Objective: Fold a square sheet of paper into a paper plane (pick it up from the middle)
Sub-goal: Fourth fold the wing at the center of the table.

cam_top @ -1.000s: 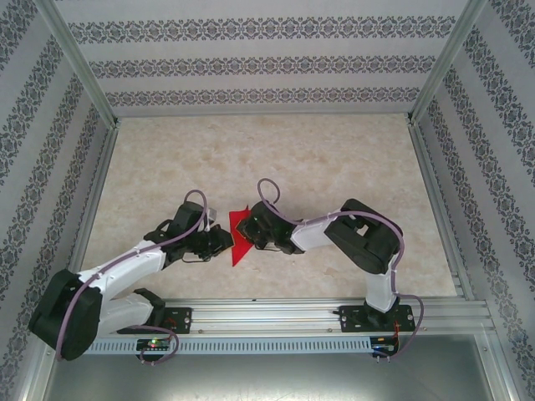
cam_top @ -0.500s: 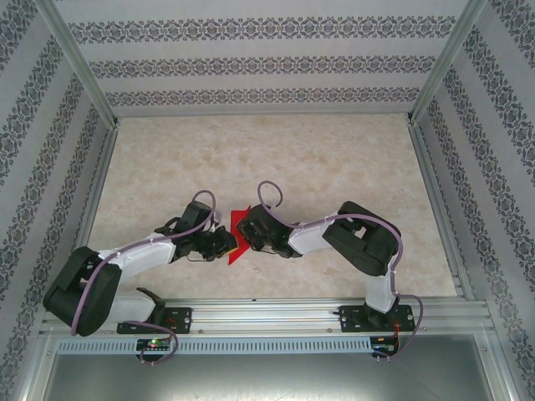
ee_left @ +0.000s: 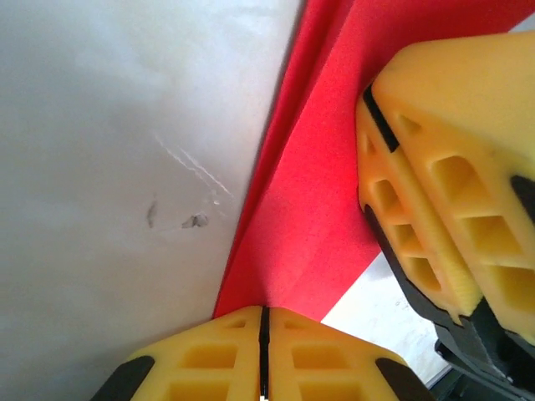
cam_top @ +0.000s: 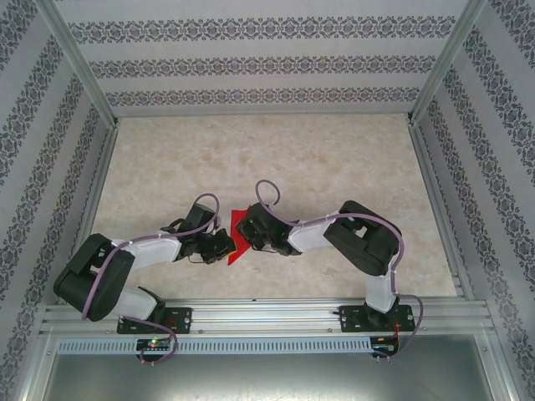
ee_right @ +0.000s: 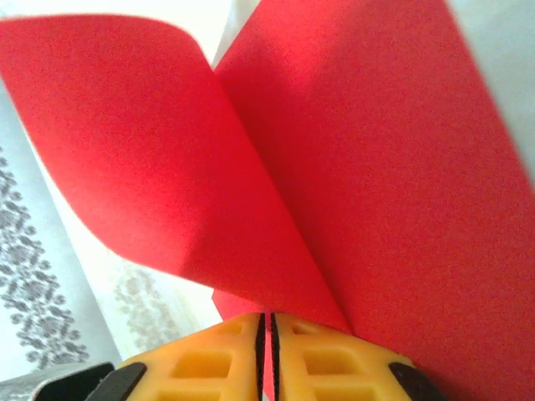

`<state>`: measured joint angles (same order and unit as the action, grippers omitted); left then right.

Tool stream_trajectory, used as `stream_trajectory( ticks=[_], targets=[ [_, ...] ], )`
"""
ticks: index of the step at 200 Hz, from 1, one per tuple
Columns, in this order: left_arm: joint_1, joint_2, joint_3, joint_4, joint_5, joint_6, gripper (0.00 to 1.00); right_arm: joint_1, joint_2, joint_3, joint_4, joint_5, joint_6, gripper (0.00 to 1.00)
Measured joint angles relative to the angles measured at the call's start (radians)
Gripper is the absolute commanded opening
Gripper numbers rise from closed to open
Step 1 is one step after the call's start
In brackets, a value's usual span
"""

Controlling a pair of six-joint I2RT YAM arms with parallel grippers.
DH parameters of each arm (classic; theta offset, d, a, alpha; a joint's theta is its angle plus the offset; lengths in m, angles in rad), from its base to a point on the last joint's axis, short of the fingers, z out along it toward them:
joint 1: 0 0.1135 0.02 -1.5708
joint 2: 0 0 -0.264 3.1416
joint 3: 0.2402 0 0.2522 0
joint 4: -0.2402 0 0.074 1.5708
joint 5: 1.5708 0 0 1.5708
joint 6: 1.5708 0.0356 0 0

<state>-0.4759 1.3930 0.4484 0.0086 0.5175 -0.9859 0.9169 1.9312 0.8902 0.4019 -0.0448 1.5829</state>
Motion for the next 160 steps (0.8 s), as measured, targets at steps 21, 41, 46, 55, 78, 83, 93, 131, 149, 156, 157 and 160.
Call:
stream_trajectory(
  ticks=[21, 41, 46, 55, 78, 83, 93, 131, 149, 156, 157, 160],
  targets=[
    [0.0, -0.047, -0.046, 0.018, -0.016, -0.003, 0.09, -0.019, -0.001, 0.039, -0.076, -0.053, -0.1, 0.18],
    [0.0, -0.074, -0.066, 0.019, -0.026, -0.003, 0.09, -0.042, -0.006, 0.075, -0.16, -0.097, -0.226, 0.19],
    [0.0, -0.078, -0.067, 0.017, -0.028, -0.002, 0.09, -0.048, -0.011, 0.079, -0.179, -0.103, -0.259, 0.18],
    [0.0, -0.079, -0.066, 0.011, -0.029, 0.002, 0.08, -0.063, -0.026, 0.081, -0.212, -0.112, -0.324, 0.16],
    [0.0, -0.076, -0.051, -0.014, -0.032, 0.019, 0.07, -0.105, -0.072, 0.083, -0.273, -0.163, -0.457, 0.11],
    [0.0, -0.074, -0.049, -0.019, -0.032, 0.021, 0.07, -0.109, -0.082, 0.083, -0.279, -0.175, -0.48, 0.1],
    [0.0, -0.072, -0.046, -0.023, -0.032, 0.026, 0.07, -0.119, -0.096, 0.083, -0.283, -0.195, -0.519, 0.08],
    [0.0, -0.07, -0.044, -0.026, -0.031, 0.037, 0.07, -0.095, -0.103, 0.083, -0.263, -0.299, -0.598, 0.04],
    [0.0, -0.066, -0.04, -0.029, -0.03, 0.039, 0.07, -0.072, -0.08, 0.101, -0.266, -0.328, -0.622, 0.03],
    [0.0, -0.065, -0.039, -0.031, -0.029, 0.04, 0.07, -0.064, -0.065, 0.113, -0.266, -0.336, -0.627, 0.03],
    [0.0, -0.065, -0.038, -0.031, -0.029, 0.04, 0.07, -0.064, -0.063, 0.114, -0.266, -0.336, -0.628, 0.03],
    [0.0, -0.064, -0.038, -0.032, -0.029, 0.04, 0.07, -0.061, -0.057, 0.119, -0.266, -0.339, -0.63, 0.03]
  ],
)
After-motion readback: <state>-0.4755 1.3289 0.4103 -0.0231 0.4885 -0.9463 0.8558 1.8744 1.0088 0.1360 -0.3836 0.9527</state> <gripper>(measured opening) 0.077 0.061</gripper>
